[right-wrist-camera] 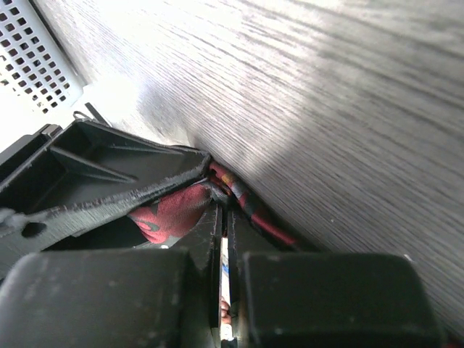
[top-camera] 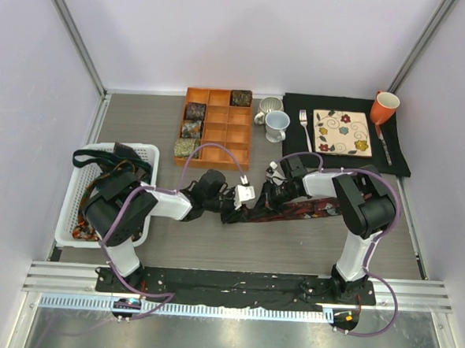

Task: Roll the ties
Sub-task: Roll the tie at the center of the board.

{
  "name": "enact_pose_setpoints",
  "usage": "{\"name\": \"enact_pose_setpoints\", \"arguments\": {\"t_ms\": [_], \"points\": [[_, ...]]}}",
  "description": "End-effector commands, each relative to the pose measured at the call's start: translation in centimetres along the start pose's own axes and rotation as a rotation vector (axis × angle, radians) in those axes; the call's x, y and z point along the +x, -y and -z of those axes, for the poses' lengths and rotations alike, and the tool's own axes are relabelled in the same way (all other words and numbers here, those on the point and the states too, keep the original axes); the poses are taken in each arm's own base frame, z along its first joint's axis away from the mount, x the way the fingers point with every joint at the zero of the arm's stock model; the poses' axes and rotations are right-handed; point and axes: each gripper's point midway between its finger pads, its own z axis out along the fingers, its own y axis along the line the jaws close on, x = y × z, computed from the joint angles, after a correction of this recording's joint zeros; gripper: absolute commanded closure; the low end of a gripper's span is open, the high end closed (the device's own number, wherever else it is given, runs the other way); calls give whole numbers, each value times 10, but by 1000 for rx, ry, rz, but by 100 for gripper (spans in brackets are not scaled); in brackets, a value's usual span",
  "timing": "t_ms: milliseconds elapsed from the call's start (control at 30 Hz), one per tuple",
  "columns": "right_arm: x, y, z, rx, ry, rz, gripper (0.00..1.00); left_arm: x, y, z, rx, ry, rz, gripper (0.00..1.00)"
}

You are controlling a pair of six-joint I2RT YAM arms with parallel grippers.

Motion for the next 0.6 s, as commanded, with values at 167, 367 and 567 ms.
{"name": "enact_pose_setpoints", "arguments": {"t_ms": [167, 367, 567], "points": [[-24, -4, 37, 140, 190, 78, 65, 42, 10, 22, 19, -215, -39, 85], [-25, -52, 52, -8, 223, 118, 52, 46, 8, 21, 20, -257, -26, 86], [-14, -61, 29, -14, 157, 148, 52, 43, 4, 19, 16, -267, -12, 84]]}}
